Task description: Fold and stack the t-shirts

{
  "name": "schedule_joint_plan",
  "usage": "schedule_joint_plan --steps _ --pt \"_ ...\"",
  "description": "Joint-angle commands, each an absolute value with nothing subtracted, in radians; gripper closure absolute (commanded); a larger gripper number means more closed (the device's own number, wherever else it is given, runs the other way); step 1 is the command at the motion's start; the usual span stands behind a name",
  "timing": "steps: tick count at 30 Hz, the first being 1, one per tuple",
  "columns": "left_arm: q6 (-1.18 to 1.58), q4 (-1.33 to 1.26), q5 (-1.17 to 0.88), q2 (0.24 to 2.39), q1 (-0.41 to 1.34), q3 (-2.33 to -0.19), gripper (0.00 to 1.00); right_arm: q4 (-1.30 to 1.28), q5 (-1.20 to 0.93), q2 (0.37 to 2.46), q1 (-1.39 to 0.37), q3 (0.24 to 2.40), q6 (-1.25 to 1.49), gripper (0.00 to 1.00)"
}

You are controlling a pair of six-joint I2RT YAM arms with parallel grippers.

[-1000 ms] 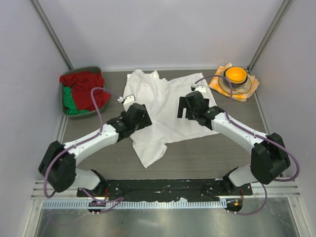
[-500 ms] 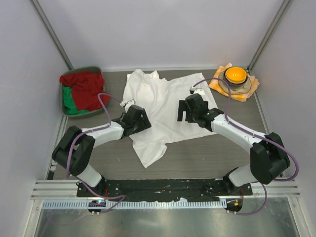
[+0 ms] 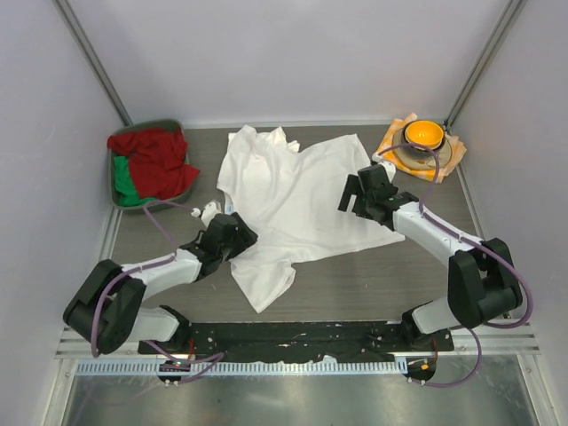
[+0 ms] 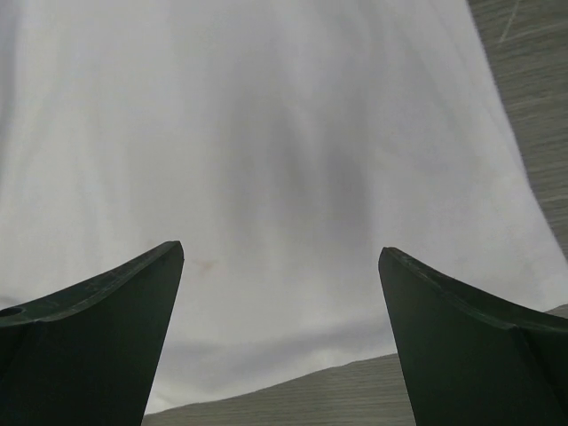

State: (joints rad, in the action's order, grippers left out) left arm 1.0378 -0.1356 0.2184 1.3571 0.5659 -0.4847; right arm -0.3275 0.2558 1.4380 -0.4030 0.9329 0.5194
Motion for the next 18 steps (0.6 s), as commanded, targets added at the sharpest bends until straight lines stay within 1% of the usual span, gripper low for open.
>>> schedule_joint_plan --steps 1,5,8,11,13,15,16,17,18 --pt "1.100 0.126 0.265 1.249 0.558 -0.378 0.32 -0.285 0.164 1.460 -0.336 0.884 0.586 0.02" --pt "1.111 0.233 0.311 1.068 0.552 -0.357 0.31 -0.233 0.085 1.508 -0.316 0.850 0.615 0.02" --pt "1.097 0.333 0.347 0.999 0.538 -0.376 0.30 -0.210 0.040 1.511 -0.316 0.812 0.633 0.02" --pt "1.075 0.386 0.345 0.937 0.509 -0.388 0.27 -0.207 0.040 1.488 -0.314 0.769 0.647 0.02" --pt "1.066 0.411 0.333 0.925 0.502 -0.403 0.23 -0.218 0.054 1.431 -0.319 0.738 0.652 0.02" --pt "1.074 0.428 0.322 0.925 0.502 -0.425 0.20 -0.261 0.122 1.350 -0.321 0.721 0.640 0.03" --pt "1.071 0.436 0.315 0.923 0.502 -0.433 0.15 -0.285 0.158 1.324 -0.319 0.721 0.638 0.02" --pt "1.071 0.452 0.310 0.920 0.503 -0.439 0.12 -0.335 0.238 1.298 -0.321 0.722 0.635 0.03" --pt "1.071 0.468 0.305 0.919 0.502 -0.452 0.10 -0.356 0.268 1.246 -0.321 0.724 0.632 0.02"
